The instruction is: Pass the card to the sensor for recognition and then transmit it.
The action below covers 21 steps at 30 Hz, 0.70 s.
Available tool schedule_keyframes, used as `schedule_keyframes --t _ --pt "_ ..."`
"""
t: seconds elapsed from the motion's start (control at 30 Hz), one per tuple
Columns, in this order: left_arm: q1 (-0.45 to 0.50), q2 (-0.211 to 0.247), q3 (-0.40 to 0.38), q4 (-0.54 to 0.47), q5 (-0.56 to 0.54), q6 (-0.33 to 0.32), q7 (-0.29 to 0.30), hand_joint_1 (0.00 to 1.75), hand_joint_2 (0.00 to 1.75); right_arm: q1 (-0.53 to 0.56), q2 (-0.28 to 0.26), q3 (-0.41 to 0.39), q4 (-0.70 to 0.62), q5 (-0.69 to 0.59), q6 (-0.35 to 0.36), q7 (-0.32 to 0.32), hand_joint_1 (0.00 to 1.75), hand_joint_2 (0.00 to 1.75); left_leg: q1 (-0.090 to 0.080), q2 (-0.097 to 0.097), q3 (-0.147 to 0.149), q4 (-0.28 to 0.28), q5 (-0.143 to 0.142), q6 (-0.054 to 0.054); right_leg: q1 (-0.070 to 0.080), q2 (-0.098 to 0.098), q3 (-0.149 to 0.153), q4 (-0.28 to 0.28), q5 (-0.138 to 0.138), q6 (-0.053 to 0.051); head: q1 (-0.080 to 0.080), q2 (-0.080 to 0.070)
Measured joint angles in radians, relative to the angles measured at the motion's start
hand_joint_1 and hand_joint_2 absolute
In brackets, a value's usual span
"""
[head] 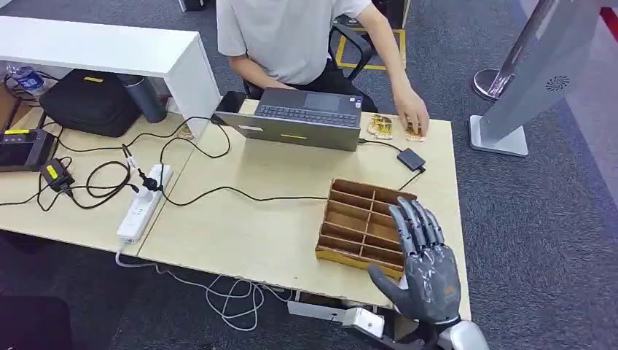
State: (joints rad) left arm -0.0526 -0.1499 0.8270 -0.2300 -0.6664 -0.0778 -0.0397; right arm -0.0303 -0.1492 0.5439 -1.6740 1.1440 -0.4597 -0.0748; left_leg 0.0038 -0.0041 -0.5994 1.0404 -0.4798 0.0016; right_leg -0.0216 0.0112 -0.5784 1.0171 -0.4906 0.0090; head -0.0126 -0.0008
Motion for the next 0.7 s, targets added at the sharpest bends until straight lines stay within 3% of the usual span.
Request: schedule_keyframes --t 0.27,0.7 --pt "-0.002 -0.002 0.006 0.000 -0.012 0.015 0.006 0.00 1.75 0.024 0.016 0.068 0.069 0.050 -0.026 0.016 0.00 1.75 0.000 0.000 0.000 0.000 0.000 0.000 0.000 0.000 0.000 0.000 0.000 0.000 0.000 0.000" --pt "-0.007 -0.003 0.006 0.000 -0.039 0.004 0.011 0.00 1.75 -0.034 0.070 0.165 0.258 0.200 -0.063 0.122 0.00 1.75 0.000 0.000 0.000 0.000 0.000 0.000 0.000 0.000 0.000 0.000 0.000 0.000 0.000 0.000"
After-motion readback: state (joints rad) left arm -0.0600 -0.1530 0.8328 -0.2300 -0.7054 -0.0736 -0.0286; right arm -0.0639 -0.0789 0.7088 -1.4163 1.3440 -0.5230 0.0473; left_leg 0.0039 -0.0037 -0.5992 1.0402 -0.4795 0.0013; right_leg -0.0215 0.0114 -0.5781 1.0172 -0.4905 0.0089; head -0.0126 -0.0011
